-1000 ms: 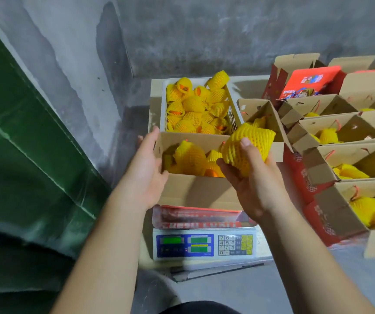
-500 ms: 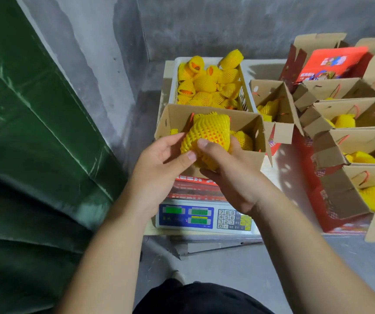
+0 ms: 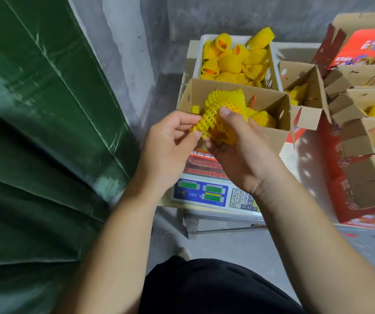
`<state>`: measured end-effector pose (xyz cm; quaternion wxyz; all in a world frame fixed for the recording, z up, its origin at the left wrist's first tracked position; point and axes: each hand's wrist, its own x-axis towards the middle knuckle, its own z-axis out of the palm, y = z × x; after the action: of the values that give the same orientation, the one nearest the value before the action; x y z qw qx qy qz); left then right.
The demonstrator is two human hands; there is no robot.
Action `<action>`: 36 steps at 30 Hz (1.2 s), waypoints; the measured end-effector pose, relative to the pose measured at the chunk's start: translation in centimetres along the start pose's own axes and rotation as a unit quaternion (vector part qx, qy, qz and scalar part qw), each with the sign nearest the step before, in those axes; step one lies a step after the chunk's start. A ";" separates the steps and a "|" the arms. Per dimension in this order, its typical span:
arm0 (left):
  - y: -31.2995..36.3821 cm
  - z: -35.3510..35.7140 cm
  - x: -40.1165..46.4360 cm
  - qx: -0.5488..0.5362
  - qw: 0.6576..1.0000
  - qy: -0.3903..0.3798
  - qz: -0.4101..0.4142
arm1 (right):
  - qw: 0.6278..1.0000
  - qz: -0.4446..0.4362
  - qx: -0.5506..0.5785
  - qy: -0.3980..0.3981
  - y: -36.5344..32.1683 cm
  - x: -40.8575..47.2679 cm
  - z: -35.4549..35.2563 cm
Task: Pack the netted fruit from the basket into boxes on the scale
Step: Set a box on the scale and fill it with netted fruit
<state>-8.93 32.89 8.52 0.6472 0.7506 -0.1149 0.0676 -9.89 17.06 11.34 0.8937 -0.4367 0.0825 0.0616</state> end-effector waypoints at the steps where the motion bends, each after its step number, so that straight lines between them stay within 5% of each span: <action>1: 0.0 -0.1 -0.2 0.013 1.000 -0.012 0.001 | 1.000 0.002 0.009 0.006 0.1 0.0 0.0; 6: 0.2 -0.8 -0.8 0.042 0.996 -0.075 -0.033 | 1.000 -0.003 -0.005 0.002 0.2 -0.2 -0.7; 10: 0.3 -0.6 -0.6 -0.042 0.993 -0.036 -0.104 | 0.998 -0.025 -0.066 0.002 0.1 -0.1 -1.3; 15: 0.2 0.1 -0.6 -0.116 0.981 -0.089 -0.127 | 0.974 -0.026 -0.197 -0.104 0.5 0.0 -2.1; 19: -0.1 -0.6 -0.5 -0.120 0.983 -0.076 -0.114 | 0.982 -0.003 -0.127 -0.139 0.6 0.4 -2.1; 23: -0.4 -0.5 -0.8 -0.168 0.977 -0.062 -0.113 | 0.984 -0.033 -0.152 -0.089 1.5 0.2 -1.7; 29: -0.7 -0.7 -0.8 -0.300 0.935 -0.003 -0.188 | 0.906 -0.139 -0.382 -0.116 1.7 0.5 -1.8; 36: -0.7 0.7 -0.9 -0.349 0.900 -0.022 -0.259 | 0.879 -0.140 -0.442 -0.110 3.4 -0.4 -2.8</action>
<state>-9.69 32.41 7.56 0.8596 0.4813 0.0534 -0.1630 -11.13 16.88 7.12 0.6104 -0.7837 -0.1144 0.0137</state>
